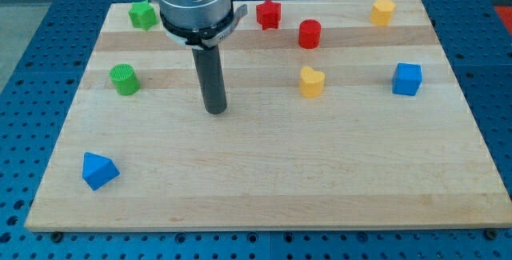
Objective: Push the heart slightly down
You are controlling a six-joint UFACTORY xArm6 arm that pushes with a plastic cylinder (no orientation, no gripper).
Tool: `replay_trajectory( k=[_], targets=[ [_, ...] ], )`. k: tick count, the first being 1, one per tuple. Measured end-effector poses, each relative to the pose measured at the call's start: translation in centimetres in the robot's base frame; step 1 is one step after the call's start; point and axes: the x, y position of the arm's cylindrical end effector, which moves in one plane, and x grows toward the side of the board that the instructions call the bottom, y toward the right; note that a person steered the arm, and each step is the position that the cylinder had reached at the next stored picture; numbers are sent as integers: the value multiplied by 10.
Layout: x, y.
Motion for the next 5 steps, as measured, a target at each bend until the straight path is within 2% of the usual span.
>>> replay_trajectory(
  k=[3,5],
  targets=[
    [-18,0],
    [-54,30]
  ],
)
